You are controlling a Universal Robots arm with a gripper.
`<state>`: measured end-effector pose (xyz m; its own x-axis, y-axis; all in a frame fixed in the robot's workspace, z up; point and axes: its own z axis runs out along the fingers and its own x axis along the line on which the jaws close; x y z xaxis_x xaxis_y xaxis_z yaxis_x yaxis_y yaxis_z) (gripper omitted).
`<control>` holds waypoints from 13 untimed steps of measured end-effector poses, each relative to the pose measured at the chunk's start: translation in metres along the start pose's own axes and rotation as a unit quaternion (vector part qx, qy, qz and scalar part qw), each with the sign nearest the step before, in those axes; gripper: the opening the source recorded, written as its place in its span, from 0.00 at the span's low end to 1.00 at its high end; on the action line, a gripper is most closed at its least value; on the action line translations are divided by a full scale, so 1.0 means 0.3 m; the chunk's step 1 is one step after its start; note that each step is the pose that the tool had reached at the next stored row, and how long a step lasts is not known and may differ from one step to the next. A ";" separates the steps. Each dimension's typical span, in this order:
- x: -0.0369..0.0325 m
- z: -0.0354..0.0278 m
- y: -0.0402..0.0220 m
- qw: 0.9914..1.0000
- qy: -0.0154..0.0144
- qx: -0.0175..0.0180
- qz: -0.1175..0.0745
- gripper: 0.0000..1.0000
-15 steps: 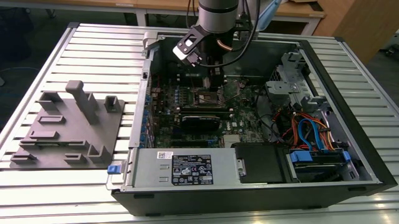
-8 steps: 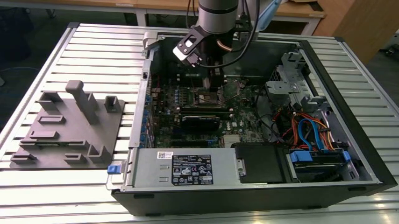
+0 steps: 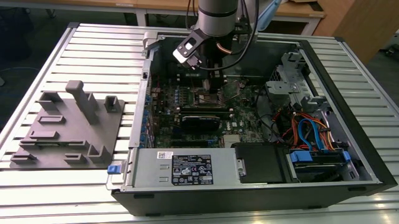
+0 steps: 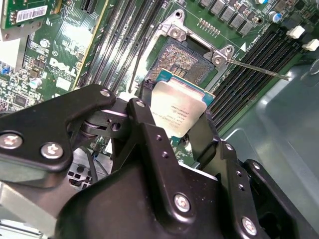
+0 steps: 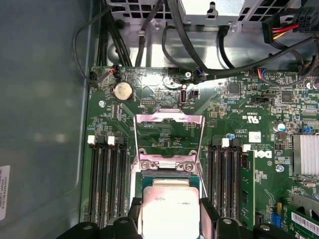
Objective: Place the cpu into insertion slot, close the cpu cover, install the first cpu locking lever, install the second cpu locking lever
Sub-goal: 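Place the cpu into insertion slot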
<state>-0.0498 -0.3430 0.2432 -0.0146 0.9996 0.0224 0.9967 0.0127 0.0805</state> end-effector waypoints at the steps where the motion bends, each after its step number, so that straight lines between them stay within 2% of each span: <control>1: 0.000 0.001 0.000 1.000 0.000 0.000 0.000 0.54; 13: 0.000 0.015 -0.001 1.000 0.000 0.000 0.000 0.54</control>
<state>-0.0498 -0.3430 0.2389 -0.0146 0.9996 0.0225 0.9967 0.0127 0.0805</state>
